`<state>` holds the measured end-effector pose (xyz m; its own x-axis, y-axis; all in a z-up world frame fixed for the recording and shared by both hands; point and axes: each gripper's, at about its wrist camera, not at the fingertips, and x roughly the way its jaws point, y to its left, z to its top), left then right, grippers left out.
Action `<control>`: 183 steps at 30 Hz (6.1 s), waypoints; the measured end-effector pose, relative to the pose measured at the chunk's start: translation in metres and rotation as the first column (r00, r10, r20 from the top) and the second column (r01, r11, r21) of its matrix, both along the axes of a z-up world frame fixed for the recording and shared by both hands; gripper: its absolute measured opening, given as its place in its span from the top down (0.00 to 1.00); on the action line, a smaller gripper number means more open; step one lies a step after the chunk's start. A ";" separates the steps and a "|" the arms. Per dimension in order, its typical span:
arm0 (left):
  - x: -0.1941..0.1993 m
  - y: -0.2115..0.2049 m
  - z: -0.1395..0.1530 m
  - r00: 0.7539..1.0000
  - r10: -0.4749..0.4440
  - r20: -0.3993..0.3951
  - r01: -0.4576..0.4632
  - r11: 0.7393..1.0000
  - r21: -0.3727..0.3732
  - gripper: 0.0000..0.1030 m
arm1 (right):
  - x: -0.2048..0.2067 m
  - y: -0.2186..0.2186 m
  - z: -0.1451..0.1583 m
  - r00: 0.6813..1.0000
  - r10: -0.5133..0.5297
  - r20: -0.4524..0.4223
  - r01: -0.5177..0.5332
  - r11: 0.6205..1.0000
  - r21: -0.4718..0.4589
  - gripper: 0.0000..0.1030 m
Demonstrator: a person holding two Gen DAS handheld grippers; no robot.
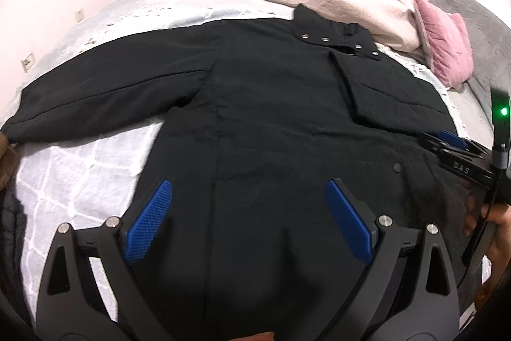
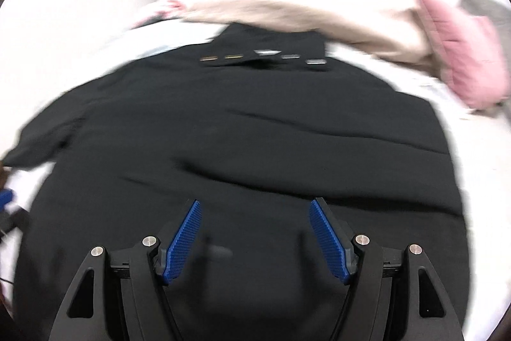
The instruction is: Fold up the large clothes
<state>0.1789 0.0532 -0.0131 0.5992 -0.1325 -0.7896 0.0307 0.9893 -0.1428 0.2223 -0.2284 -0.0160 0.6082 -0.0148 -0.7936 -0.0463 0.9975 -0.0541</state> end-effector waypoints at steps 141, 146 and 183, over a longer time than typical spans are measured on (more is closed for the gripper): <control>0.124 0.047 -0.017 0.984 -0.102 0.144 0.116 0.989 -0.090 0.70 | 0.098 -0.047 -0.038 0.994 -0.056 -0.093 0.096 0.855 0.509 0.51; 0.128 0.041 -0.021 0.978 -0.096 0.186 0.120 0.985 -0.122 0.70 | 0.101 -0.025 -0.013 1.000 0.001 -0.015 0.005 0.915 0.404 0.91; 0.133 -0.019 -0.061 0.981 -0.170 0.095 0.156 0.978 0.136 0.59 | 0.076 -0.035 -0.053 0.982 -0.182 0.058 0.176 0.980 0.098 0.38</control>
